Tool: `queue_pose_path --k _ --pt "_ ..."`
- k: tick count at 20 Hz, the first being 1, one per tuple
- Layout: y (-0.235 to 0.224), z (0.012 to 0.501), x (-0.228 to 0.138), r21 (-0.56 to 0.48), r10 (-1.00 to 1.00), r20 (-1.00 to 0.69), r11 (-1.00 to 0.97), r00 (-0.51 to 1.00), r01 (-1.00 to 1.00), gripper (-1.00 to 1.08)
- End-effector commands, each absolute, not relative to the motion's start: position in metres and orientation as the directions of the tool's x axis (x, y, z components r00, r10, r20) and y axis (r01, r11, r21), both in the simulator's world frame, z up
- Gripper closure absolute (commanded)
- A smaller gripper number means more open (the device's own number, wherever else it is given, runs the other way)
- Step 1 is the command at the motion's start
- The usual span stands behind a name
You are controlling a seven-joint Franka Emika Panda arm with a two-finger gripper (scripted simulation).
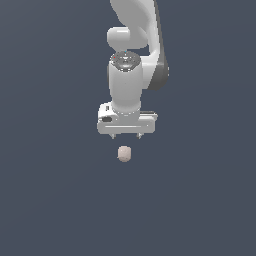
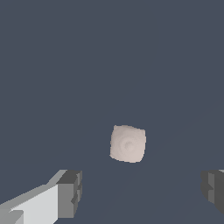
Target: Pick up the object and move it to a goal position.
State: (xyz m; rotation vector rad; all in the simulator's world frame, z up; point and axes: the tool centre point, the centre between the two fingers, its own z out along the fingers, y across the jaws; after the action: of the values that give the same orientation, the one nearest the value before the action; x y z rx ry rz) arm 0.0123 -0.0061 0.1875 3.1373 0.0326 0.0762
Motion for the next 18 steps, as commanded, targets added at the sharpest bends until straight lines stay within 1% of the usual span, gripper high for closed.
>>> queue_pose_path --k 1,10,18 --pt "-0.006 0.188 0.012 0.004 0.021 0.049 -1.000 0.999 0.021 -0.92" --pt "0.004 0.200 0.023 0.024 0.060 0.085 -0.998 0.995 0.058 -0.92" --pt "0.004 0.199 0.023 0.024 0.059 0.085 -0.998 0.995 0.057 -0.92"
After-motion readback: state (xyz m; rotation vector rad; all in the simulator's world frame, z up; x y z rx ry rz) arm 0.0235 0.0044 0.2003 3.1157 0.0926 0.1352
